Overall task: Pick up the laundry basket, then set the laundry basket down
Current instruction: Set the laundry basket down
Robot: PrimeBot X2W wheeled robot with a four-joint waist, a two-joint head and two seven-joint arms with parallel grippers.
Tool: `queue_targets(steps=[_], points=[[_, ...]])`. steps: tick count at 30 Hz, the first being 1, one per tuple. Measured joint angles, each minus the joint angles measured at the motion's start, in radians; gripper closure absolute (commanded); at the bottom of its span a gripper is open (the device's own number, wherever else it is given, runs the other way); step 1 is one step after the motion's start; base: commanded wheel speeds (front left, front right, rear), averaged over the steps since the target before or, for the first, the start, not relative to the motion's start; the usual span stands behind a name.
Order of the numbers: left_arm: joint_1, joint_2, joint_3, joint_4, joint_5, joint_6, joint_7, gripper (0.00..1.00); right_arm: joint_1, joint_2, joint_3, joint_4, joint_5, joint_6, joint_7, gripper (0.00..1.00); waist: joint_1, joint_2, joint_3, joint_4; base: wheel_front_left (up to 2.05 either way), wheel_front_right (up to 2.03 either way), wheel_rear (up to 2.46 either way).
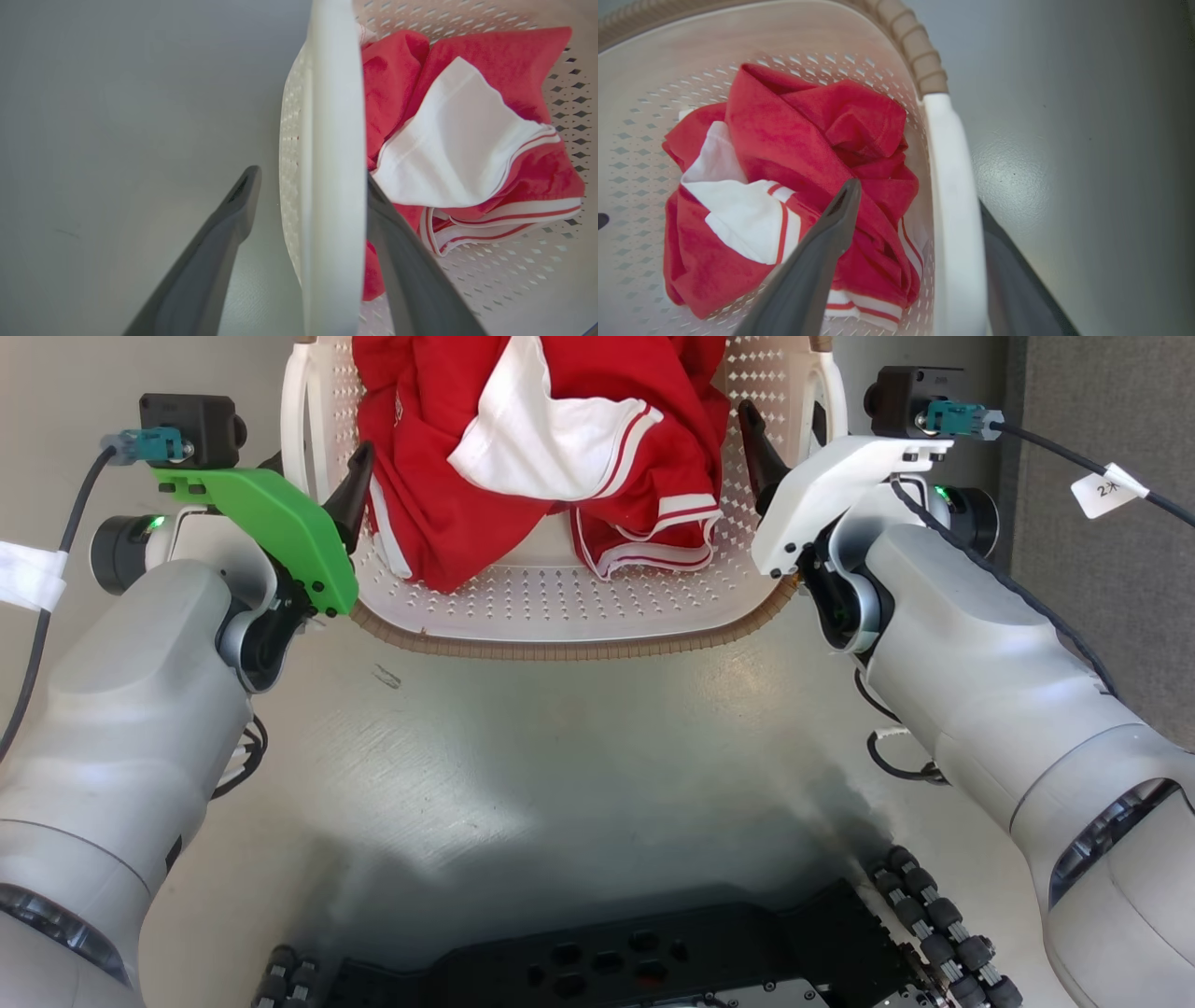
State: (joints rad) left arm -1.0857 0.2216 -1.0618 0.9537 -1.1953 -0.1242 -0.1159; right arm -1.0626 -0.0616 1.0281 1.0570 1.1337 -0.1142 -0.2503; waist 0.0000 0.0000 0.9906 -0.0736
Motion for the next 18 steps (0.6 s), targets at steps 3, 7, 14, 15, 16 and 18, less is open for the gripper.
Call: queue_targets(steps=[3, 7, 14, 15, 16, 18], points=[[0.000, 0.001, -0.004, 0.004, -0.001, 0.000, -0.004, 0.00, 0.004, 0.000, -0.002, 0.005, 0.000, -0.001, 0.000, 0.00, 0.0000, 0.0000, -0.010, -0.001, 0.00, 0.00, 0.00], [0.001, 0.007, -0.018, 0.006, -0.003, 0.000, -0.020, 0.00, 0.009, 0.000, -0.004, 0.007, 0.000, -0.001, 0.000, 0.00, 0.0000, 0.0000, -0.030, -0.003, 0.00, 0.00, 0.00], [0.025, 0.021, -0.040, 0.009, -0.002, 0.000, -0.035, 0.00, 0.046, 0.000, -0.013, 0.011, 0.002, -0.002, 0.000, 0.00, 0.0000, 0.0000, -0.079, -0.009, 0.00, 0.00, 0.00], [0.034, 0.022, -0.043, 0.009, -0.002, 0.000, -0.040, 0.00, 0.052, 0.000, -0.015, 0.011, 0.002, -0.002, 0.000, 0.00, 0.0000, 0.0000, -0.087, -0.010, 0.00, 0.00, 0.00], [0.043, 0.023, -0.046, 0.008, -0.002, 0.000, -0.045, 0.00, 0.056, 0.000, -0.016, 0.011, 0.002, -0.002, 0.000, 0.00, 0.0000, 0.0000, -0.096, -0.011, 0.00, 0.00, 0.00], [0.058, 0.024, -0.055, 0.007, 0.001, 0.000, -0.055, 0.00, 0.066, 0.000, -0.019, 0.011, 0.003, -0.002, 0.000, 0.00, 0.0000, 0.0000, -0.114, -0.014, 0.00, 0.00, 0.00]])
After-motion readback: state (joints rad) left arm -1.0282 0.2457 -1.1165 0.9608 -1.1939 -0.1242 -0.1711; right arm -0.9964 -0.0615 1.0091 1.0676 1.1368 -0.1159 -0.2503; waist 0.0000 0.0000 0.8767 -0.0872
